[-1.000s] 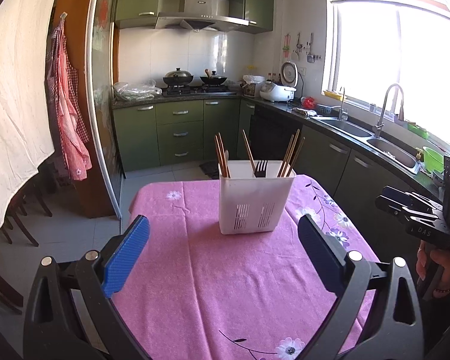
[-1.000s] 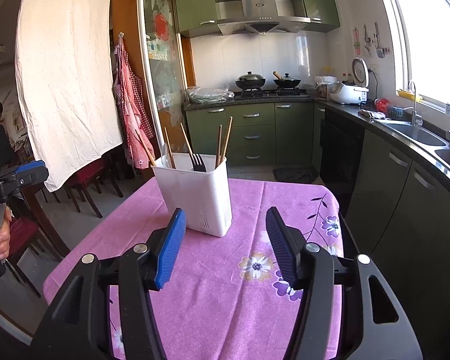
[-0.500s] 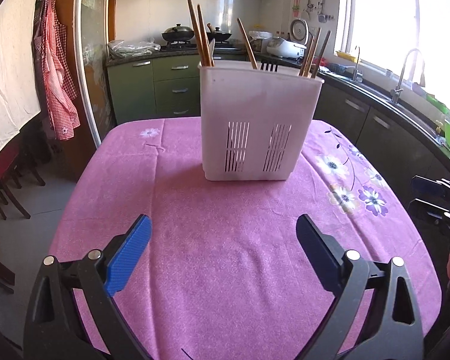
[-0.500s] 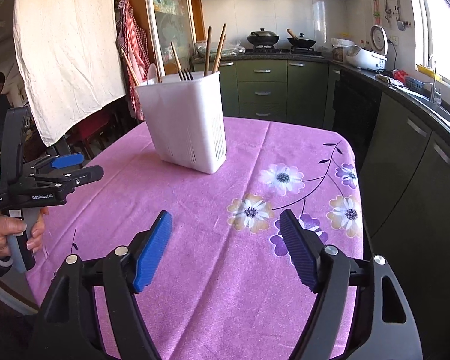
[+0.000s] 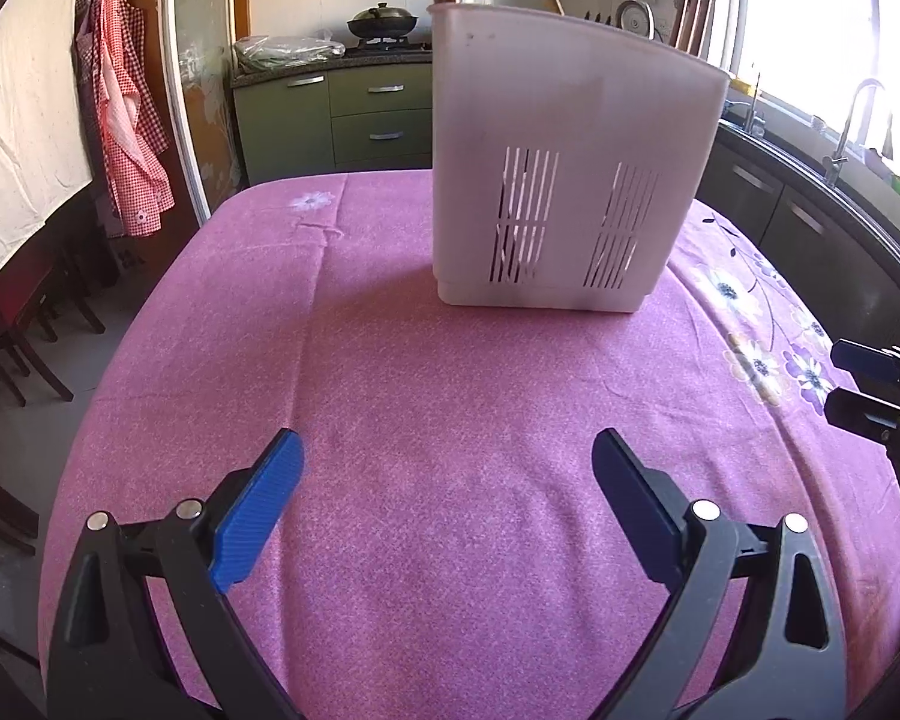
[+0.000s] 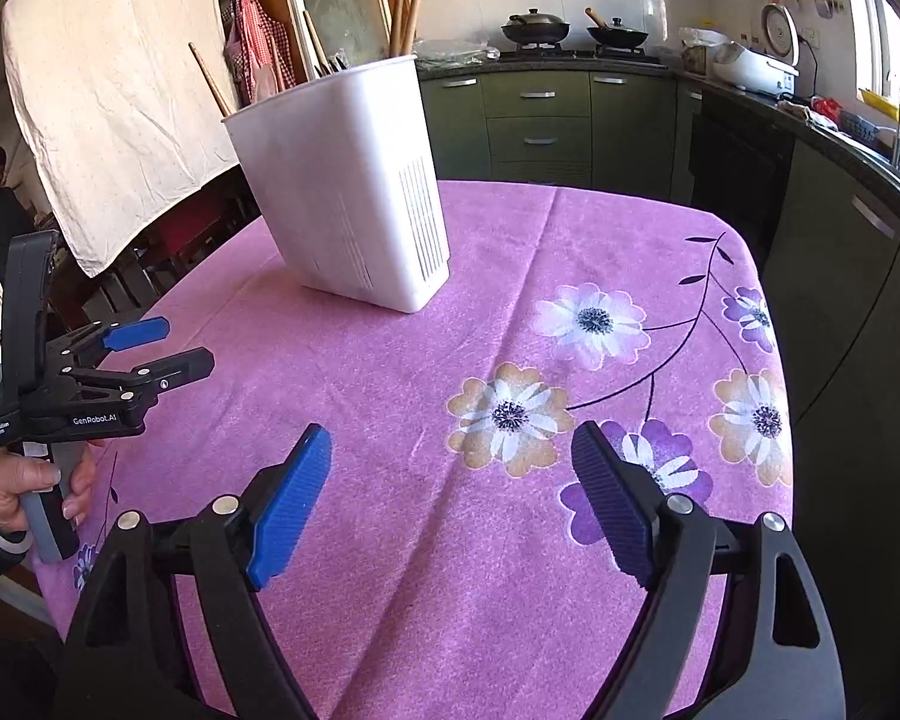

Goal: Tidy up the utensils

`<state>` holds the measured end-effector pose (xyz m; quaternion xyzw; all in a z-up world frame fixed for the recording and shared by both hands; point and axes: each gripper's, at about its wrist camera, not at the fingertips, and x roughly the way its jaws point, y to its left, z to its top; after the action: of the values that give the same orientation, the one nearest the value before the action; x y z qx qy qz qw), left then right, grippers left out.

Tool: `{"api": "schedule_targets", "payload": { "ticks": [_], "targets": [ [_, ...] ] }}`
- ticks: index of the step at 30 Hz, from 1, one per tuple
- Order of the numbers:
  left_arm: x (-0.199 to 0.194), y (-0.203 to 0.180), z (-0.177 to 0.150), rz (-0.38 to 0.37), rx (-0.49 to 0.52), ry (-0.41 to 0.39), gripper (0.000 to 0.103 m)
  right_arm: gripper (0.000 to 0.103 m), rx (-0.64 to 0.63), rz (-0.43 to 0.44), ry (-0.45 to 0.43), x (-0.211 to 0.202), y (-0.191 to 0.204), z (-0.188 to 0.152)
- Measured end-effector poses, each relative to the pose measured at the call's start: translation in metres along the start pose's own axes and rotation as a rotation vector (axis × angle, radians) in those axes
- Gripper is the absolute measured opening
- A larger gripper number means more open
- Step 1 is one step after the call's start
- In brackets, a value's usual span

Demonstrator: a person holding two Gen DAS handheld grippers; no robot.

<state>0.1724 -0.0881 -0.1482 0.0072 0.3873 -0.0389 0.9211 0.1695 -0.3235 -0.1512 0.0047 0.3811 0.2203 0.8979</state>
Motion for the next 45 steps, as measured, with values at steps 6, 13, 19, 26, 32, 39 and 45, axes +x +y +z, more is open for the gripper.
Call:
{"api": "schedule_targets", "payload": {
  "ticks": [6, 13, 19, 26, 32, 39, 45],
  "targets": [
    [0.008, 0.003, 0.002, 0.032, -0.024, 0.023, 0.092, 0.085, -0.011, 0.003, 0.055, 0.022, 0.0, 0.003],
    [0.027, 0.005, 0.001, 0.002, -0.023, 0.115, 0.092, 0.087, 0.034, -0.012, 0.107, 0.038, -0.003, -0.002],
    [0.029, 0.017, 0.002, -0.029, -0.072, 0.112, 0.093, 0.088, 0.076, -0.05, 0.069, 0.031, 0.004, -0.002],
    [0.034, 0.005, -0.001, 0.033, -0.008, 0.15, 0.097, 0.091, 0.063, -0.171, 0.065, 0.032, 0.017, 0.001],
    [0.031, 0.004, -0.005, 0.037, -0.006, 0.149, 0.098, 0.091, 0.089, -0.189, 0.073, 0.032, 0.016, -0.002],
    [0.031, 0.003, -0.005, 0.04, -0.003, 0.149, 0.098, 0.096, 0.106, -0.176, 0.104, 0.039, 0.018, -0.009],
    [0.031, 0.003, -0.006, 0.04, -0.003, 0.149, 0.098, 0.1, 0.056, -0.237, 0.147, 0.048, 0.029, -0.01]
  ]
}}
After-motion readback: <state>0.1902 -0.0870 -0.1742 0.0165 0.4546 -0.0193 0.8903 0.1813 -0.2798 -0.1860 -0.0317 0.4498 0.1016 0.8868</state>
